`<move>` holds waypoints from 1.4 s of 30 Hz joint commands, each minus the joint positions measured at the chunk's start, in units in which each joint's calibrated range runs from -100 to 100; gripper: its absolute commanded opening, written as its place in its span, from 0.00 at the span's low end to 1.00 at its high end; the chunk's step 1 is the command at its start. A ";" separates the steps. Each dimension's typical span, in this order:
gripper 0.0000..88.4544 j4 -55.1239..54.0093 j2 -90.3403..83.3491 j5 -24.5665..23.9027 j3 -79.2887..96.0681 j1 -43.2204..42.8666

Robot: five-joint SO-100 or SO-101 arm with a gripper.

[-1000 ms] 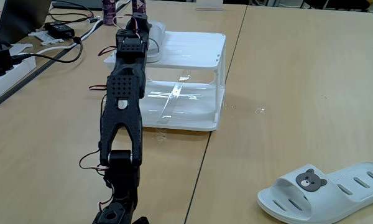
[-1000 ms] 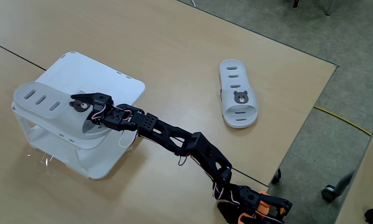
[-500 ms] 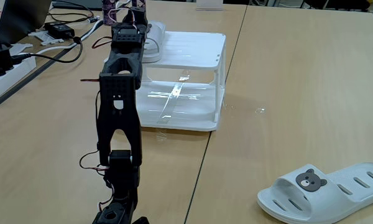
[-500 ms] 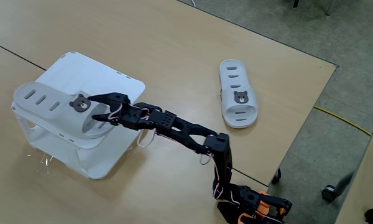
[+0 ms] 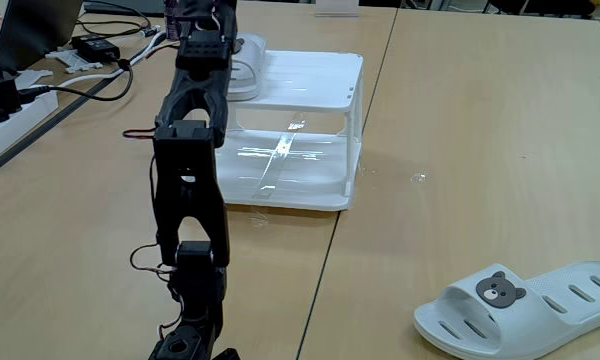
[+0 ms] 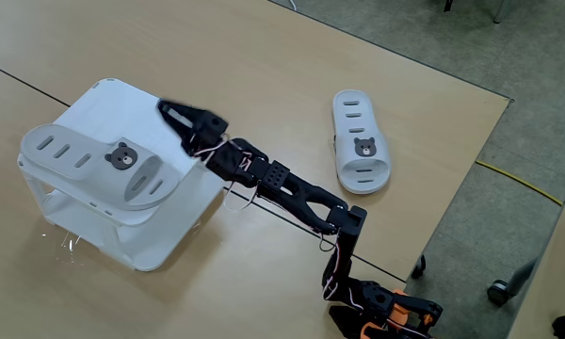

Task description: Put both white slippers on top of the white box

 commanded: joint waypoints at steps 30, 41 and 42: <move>0.01 -74.85 -7.20 0.42 102.76 17.16; 0.01 -84.34 16.36 0.42 102.86 49.39; 0.01 -84.34 17.12 0.42 102.86 52.52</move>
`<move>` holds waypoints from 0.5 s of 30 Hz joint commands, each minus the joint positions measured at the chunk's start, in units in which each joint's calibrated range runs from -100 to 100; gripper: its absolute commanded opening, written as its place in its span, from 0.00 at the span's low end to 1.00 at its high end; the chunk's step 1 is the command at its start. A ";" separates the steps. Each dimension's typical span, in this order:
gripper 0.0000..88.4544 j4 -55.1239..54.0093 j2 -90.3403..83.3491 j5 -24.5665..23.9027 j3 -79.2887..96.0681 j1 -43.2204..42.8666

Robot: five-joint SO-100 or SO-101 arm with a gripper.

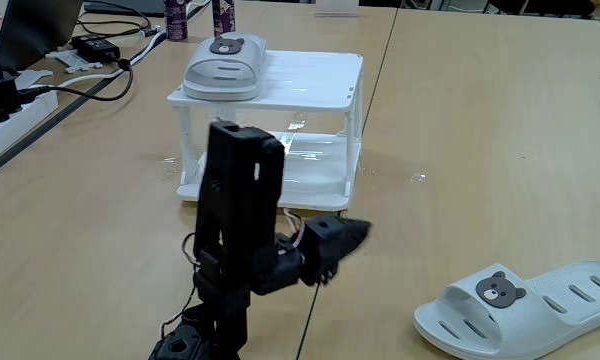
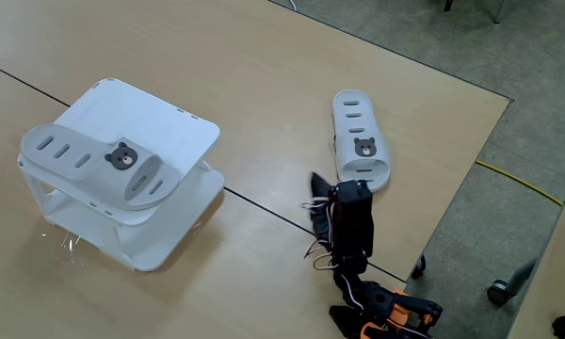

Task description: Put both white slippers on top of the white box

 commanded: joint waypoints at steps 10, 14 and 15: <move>0.01 -1.68 10.86 0.42 -8.22 20.55; 0.01 -1.68 14.65 0.42 -15.08 20.71; 0.03 -1.68 15.15 0.42 -16.34 20.71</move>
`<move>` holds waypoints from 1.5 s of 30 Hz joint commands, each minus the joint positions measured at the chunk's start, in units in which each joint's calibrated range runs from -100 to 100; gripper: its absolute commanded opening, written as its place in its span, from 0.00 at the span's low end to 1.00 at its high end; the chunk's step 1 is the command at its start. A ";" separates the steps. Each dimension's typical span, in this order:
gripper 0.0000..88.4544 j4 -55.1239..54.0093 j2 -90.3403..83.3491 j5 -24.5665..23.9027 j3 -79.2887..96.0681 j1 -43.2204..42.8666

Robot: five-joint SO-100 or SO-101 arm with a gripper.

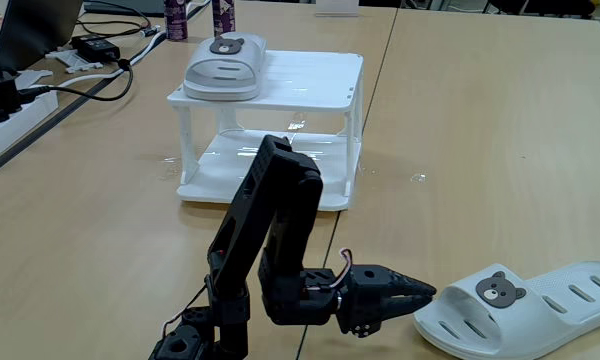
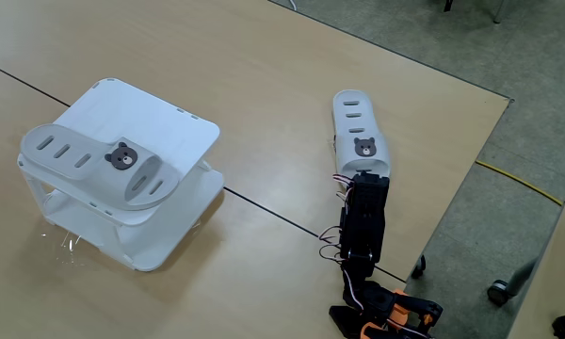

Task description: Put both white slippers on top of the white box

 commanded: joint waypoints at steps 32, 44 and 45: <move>0.26 21.10 19.14 0.42 -62.94 -0.24; 0.01 26.88 18.64 0.42 -62.85 -1.63; 0.01 27.05 18.55 0.42 -62.85 -1.72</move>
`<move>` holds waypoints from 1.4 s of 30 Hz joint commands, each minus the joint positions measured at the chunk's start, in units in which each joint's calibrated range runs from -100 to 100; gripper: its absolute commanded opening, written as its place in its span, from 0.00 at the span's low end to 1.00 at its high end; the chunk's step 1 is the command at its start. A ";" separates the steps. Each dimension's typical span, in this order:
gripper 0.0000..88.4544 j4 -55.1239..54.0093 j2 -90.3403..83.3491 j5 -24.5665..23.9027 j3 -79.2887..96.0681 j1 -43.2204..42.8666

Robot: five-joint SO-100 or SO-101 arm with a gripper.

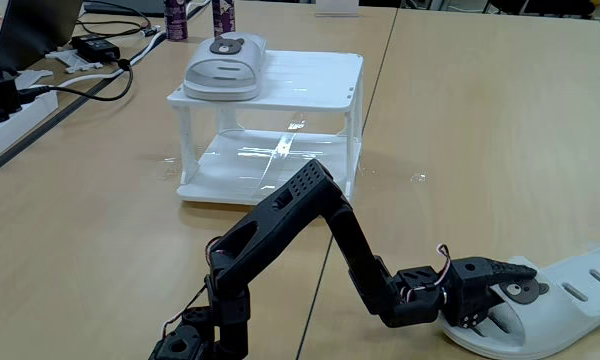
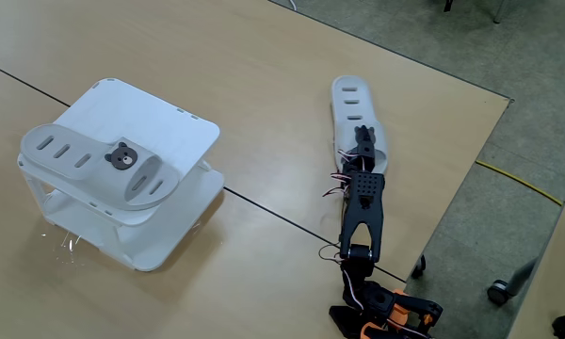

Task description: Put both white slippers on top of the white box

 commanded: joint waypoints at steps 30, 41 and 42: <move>0.01 68.00 -73.59 0.42 -15.82 -0.82; 0.01 67.83 -72.41 0.42 -18.35 -29.11; 0.01 67.83 -71.82 0.42 -18.80 -31.58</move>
